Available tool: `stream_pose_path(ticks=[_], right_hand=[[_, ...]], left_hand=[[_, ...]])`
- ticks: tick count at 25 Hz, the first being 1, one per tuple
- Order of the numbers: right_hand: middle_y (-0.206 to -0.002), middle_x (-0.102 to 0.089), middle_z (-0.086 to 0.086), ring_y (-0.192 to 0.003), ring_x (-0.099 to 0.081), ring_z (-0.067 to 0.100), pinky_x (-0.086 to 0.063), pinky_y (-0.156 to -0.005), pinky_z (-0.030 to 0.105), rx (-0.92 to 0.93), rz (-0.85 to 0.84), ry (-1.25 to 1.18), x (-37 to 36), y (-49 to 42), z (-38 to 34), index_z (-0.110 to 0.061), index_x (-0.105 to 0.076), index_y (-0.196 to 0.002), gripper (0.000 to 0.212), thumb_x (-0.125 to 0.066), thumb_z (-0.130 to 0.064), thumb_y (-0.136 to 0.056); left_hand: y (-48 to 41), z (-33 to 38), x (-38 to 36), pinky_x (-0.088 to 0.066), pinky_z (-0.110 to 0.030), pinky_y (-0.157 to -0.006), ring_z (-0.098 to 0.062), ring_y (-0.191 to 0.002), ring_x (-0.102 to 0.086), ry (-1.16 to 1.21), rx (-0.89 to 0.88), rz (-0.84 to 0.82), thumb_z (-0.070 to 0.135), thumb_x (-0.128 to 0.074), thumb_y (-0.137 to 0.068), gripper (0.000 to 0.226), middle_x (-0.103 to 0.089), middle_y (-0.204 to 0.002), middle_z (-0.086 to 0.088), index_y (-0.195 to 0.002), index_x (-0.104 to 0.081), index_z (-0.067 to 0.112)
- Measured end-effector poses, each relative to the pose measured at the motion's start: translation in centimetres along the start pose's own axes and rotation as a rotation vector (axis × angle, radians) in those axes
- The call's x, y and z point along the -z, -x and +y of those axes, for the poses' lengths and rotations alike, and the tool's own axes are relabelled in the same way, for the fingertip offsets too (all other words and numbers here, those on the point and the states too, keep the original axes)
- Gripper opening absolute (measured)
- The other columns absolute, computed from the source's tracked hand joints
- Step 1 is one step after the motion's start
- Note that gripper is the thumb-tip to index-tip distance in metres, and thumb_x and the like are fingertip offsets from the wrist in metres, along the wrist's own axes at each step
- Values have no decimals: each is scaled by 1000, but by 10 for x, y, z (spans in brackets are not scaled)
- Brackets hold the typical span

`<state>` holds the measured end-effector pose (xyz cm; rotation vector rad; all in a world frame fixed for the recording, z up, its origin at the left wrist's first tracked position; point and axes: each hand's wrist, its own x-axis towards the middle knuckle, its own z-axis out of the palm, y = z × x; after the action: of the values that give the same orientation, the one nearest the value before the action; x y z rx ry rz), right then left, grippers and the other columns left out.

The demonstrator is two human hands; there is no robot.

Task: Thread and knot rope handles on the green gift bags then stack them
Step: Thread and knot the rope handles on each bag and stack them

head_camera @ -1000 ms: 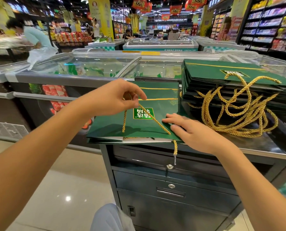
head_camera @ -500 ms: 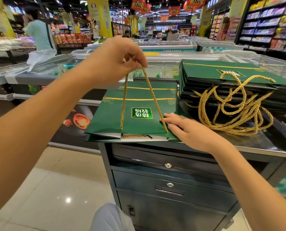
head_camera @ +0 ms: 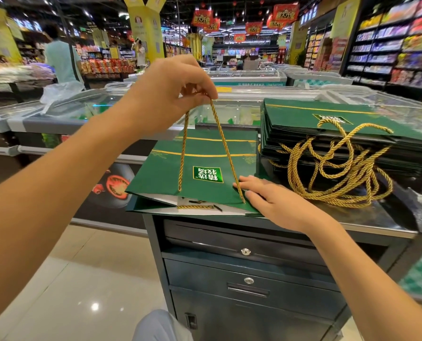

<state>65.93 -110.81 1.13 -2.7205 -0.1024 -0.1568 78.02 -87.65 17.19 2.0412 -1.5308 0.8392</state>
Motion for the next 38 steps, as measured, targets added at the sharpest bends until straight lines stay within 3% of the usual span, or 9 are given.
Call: stream_pose_path(ticks=[7, 10, 12, 17, 21, 25, 28, 34, 38], right_hand=[[-155, -47, -11, -146, -36, 5, -26, -118, 23, 4, 135, -36, -2, 5, -5, -28, -56, -144, 38, -45, -24, -108], [-140, -62, -7, -121, -61, 12, -47, -103, 27, -1, 229, 30, -2, 7, -10, -24, -61, -137, 34, -49, -21, -105], [-135, -64, -8, -114, -63, 15, -52, -98, 38, -12, 301, 65, -2, 7, -19, -26, -60, -137, 35, -49, -23, -104], [-148, -52, -10, -136, -47, 12, -42, -112, 36, 183, 255, 155, -13, -2, -76, -27, -49, -148, 68, -56, -65, -92], [-158, -40, -8, -143, -40, 19, -39, -114, 43, 227, 160, 326, -37, -27, -105, -29, -28, -157, 90, -60, -73, -85], [-146, -55, -5, -130, -52, 26, -45, -101, 44, 225, 245, 392, -42, -41, -109, -30, -23, -157, 69, -57, -45, -99], [-134, -65, -9, -118, -61, 24, -51, -86, 41, 267, 372, 284, -30, -39, -107, -37, -29, -156, 55, -48, -41, -105], [-95, -68, -14, -69, -56, 6, -48, -61, 30, 280, 716, -195, 22, -34, -107, -33, -51, -147, 43, -53, -23, -105], [-89, -68, -9, -80, -64, 13, -54, -73, 32, 251, 987, -708, 62, -30, -107, -17, -65, -118, 17, -53, -19, -106]], left_hand=[[56, -23, -33, -55, -45, -82, -17, -82, -62, -19, 174, -225, 19, -71, -91, 18, -67, -95, 0, -109, -73, 19], [104, -42, -42, -53, -39, -90, -16, -92, -64, 72, 497, -177, 32, -66, -94, 29, -66, -104, 2, -121, -68, 22], [136, -50, -47, -51, -36, -90, -16, -99, -63, 141, 767, -152, 38, -64, -94, 36, -65, -111, 1, -127, -62, 24], [181, -41, -58, -52, -24, -75, -17, -101, -67, 733, 1252, 144, 18, -64, -97, 33, -67, -121, -10, -129, -60, 12], [181, -30, -54, -58, -18, -67, -16, -93, -73, 984, 1265, 278, 2, -64, -93, 33, -71, -117, -12, -125, -63, 9], [170, -18, -49, -58, -19, -65, -14, -89, -75, 1057, 1248, 338, 4, -62, -95, 29, -73, -113, -10, -124, -63, 11], [160, -15, -46, -63, -28, -71, -24, -92, -74, 1189, 1245, 433, 13, -55, -101, 25, -73, -112, -16, -124, -62, 8], [136, -1, -61, -63, -33, -79, -32, -99, -71, 1329, 1224, 339, 19, -56, -101, 26, -72, -113, -20, -122, -62, 5], [122, 10, -74, -59, -37, -91, -30, -104, -72, 1357, 1189, 191, 25, -62, -97, 37, -71, -116, -23, -122, -61, -2]])
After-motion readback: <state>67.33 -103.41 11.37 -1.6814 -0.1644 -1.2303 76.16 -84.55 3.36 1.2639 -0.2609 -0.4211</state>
